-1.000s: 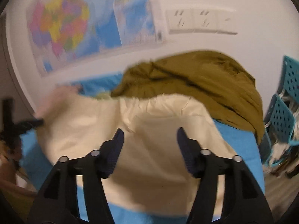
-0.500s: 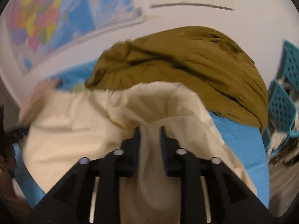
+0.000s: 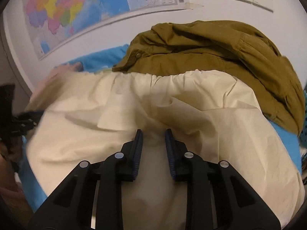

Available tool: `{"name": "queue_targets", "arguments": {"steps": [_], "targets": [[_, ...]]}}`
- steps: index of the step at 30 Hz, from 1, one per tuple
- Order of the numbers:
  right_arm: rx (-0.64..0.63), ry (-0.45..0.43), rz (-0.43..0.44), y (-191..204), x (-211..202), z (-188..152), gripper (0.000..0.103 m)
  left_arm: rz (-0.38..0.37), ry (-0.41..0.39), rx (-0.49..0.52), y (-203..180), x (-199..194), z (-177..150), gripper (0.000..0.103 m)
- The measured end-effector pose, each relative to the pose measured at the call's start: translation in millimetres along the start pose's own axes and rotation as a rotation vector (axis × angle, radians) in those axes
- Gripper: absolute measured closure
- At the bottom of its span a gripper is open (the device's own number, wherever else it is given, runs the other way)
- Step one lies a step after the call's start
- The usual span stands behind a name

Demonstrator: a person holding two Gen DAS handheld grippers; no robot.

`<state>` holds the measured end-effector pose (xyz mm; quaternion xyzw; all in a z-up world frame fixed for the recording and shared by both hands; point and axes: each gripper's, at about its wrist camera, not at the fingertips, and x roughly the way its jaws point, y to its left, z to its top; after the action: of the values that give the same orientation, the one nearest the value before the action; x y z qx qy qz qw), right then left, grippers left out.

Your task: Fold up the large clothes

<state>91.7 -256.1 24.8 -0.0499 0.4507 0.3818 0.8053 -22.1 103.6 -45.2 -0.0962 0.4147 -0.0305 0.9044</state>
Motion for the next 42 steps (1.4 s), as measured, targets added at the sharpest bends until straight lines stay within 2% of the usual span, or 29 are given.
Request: {"name": "queue_targets", "arguments": {"steps": [1,4,5,7,9,13,15,17,21,23,24,27,28,29,30,34,37,40,42], "targets": [[0.005,-0.026,0.008,-1,-13,0,0.077,0.006,-0.005,0.000,1,-3,0,0.044],[0.023,-0.145,-0.009,-10,-65,-5,0.053,0.025,-0.007,0.003,4,-10,-2,0.044],[0.042,-0.193,-0.040,-19,-88,-11,0.050,0.024,-0.005,-0.002,6,-10,-4,0.044],[0.086,-0.228,-0.089,-39,-117,-27,0.051,0.020,-0.005,-0.005,8,-11,-6,0.045],[0.148,-0.212,-0.141,-62,-132,-45,0.055,0.021,-0.006,-0.001,9,-10,-7,0.045],[0.268,-0.088,-0.212,-104,-112,-81,0.081,0.025,-0.009,0.004,8,-6,-6,0.044],[0.325,-0.078,-0.213,-119,-98,-86,0.082,0.023,-0.008,0.000,9,-5,-5,0.044],[0.401,-0.109,-0.201,-134,-95,-85,0.087,0.031,-0.006,-0.003,9,-5,-5,0.044],[0.429,-0.202,-0.159,-136,-127,-84,0.082,0.060,-0.011,-0.004,8,-13,-9,0.045],[0.436,-0.199,-0.103,-136,-137,-88,0.067,0.048,-0.019,-0.007,9,-21,-13,0.045],[0.432,-0.193,-0.090,-134,-138,-90,0.066,0.037,-0.024,-0.012,10,-25,-14,0.045],[0.354,-0.117,-0.146,-120,-123,-95,0.066,0.029,-0.032,-0.021,12,-32,-18,0.045],[0.342,-0.096,-0.164,-118,-114,-96,0.069,0.030,-0.033,-0.020,12,-33,-19,0.045],[0.343,-0.082,-0.171,-118,-106,-97,0.077,0.038,-0.033,-0.019,12,-33,-19,0.045],[0.346,-0.081,-0.184,-118,-100,-97,0.079,0.048,-0.030,-0.015,11,-32,-20,0.045],[0.399,-0.064,-0.221,-124,-88,-92,0.080,0.110,-0.022,0.012,4,-28,-21,0.045],[0.397,-0.069,-0.235,-118,-97,-91,0.078,0.140,-0.029,0.022,0,-31,-22,0.044],[0.404,-0.125,-0.219,-109,-119,-89,0.073,0.151,-0.036,0.025,-2,-35,-23,0.044],[0.379,-0.165,-0.196,-96,-131,-84,0.062,0.151,-0.041,0.022,-3,-38,-23,0.044]]}}
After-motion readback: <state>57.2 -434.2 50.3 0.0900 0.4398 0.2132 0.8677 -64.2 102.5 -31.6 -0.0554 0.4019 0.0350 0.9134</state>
